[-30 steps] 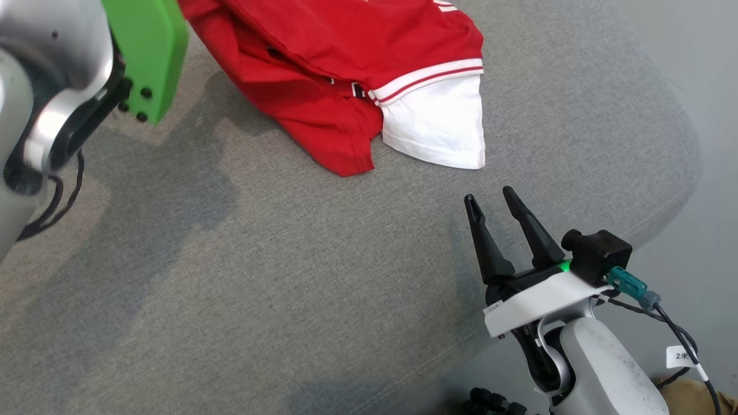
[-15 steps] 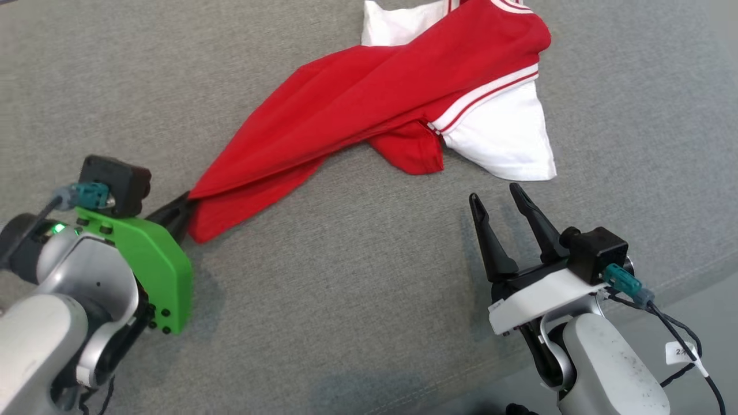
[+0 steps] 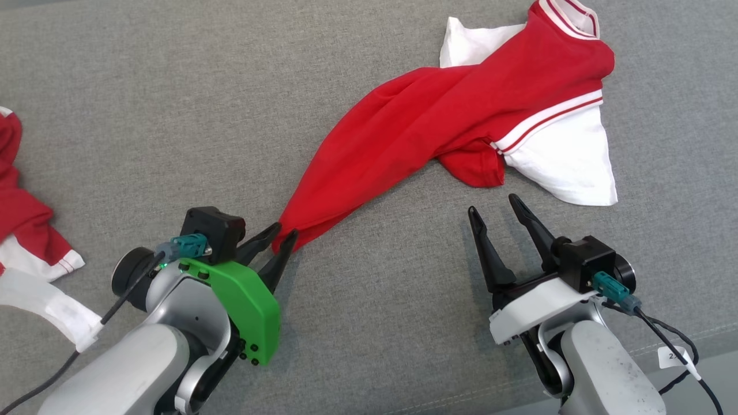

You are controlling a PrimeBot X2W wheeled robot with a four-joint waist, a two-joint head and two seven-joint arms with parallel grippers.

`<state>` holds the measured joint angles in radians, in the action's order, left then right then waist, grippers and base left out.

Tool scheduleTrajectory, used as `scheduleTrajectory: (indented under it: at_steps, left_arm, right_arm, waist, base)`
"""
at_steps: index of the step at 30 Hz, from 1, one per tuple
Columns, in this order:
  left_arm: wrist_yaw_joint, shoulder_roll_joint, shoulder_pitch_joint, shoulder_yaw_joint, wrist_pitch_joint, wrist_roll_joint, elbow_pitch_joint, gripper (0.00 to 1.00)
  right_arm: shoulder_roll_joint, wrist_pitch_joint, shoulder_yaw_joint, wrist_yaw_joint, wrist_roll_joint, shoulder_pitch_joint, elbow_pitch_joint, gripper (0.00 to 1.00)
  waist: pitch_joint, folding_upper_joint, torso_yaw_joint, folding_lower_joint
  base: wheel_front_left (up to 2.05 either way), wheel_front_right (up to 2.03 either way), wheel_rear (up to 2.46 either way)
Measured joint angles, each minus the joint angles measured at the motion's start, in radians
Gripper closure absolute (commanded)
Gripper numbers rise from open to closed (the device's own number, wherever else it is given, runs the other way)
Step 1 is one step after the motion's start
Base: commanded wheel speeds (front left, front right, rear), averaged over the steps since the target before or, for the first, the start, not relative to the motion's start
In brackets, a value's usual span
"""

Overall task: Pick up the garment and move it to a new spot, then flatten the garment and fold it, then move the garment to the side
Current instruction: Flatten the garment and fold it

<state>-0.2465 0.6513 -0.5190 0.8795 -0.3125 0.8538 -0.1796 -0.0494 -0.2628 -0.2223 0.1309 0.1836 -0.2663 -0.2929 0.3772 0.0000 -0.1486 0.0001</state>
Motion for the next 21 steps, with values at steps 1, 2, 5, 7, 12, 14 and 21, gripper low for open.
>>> scheduleTrajectory:
  at_steps: [1,2,5,7,12,14,21]
  left_arm:
    - [0.0,-0.008,-0.001,0.001,0.017,-0.011,0.013,0.61]
    - [-0.001,-0.016,-0.003,0.003,0.03,-0.03,0.026,0.62]
    - [-0.001,-0.066,-0.004,0.013,0.069,-0.042,0.046,0.6]
    - [-0.001,-0.099,-0.001,0.023,0.088,-0.041,0.057,0.53]
    - [-0.02,-0.158,0.037,-0.013,0.173,-0.008,0.095,0.0]
    - [-0.036,-0.165,0.046,-0.047,0.239,-0.008,0.105,0.0]
    - [-0.053,-0.162,0.148,-0.146,0.476,-0.009,0.202,0.0]
  right_arm:
    - [0.0,0.0,-0.003,0.0,0.0,0.0,-0.001,0.0]
    - [0.001,0.0,-0.006,0.0,0.0,0.0,-0.002,0.0]
    - [0.0,0.0,-0.007,0.0,0.0,0.005,-0.005,0.0]
    - [-0.002,0.0,-0.006,0.0,-0.001,0.017,-0.008,0.0]
    - [-0.015,0.0,0.007,0.0,-0.001,0.034,-0.009,0.0]
    - [-0.028,0.0,0.023,0.0,-0.004,0.043,0.001,0.0]
    - [-0.074,0.0,0.104,0.0,-0.044,0.08,0.083,0.0]
  waist:
    - [-0.004,0.0,0.005,0.0]
    - [-0.009,0.0,0.008,0.0]
    - [-0.021,0.0,0.014,0.0]
    - [-0.028,0.0,0.015,0.0]
    - [-0.049,0.0,0.015,0.0]
    - [-0.059,0.0,0.017,-0.0001]
    - [-0.105,0.0,0.048,0.0]
  base:
    - [0.0,0.0,0.0]
    - [0.0,0.0,0.0]
    - [0.0,0.0,0.0]
    - [0.0,0.0,0.0]
    - [0.0,0.0,0.0]
    - [0.0,0.0,0.0]
    - [0.0,0.0,0.0]
